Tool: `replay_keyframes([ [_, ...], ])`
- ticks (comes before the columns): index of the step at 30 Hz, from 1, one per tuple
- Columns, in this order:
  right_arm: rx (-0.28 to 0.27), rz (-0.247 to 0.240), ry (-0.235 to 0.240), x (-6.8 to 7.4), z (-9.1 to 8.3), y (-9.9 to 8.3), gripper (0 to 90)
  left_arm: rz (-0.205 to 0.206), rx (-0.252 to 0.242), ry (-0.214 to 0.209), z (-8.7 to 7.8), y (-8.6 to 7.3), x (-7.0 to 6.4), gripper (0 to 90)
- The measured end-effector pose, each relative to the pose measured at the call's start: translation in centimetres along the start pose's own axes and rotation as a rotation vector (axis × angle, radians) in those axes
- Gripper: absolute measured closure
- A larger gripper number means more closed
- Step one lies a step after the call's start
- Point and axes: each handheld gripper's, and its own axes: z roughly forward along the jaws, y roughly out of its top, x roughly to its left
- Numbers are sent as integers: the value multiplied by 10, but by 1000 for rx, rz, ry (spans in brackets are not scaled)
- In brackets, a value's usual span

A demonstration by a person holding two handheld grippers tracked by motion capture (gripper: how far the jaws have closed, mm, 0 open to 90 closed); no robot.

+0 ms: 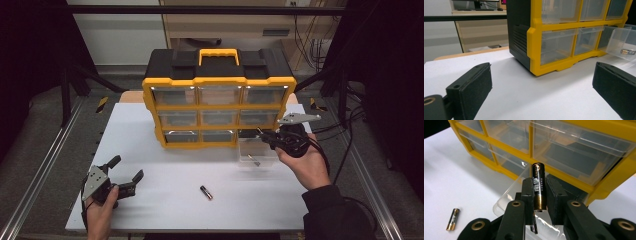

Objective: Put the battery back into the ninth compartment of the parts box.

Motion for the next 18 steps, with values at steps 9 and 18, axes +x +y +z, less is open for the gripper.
replay_keyframes([
  [9,37,0,0,1,9,-4,767,1,-2,2,-1,0,1,22],
  [18,75,-1,2,4,21,-10,766,3,-2,1,-1,1,1,23],
])
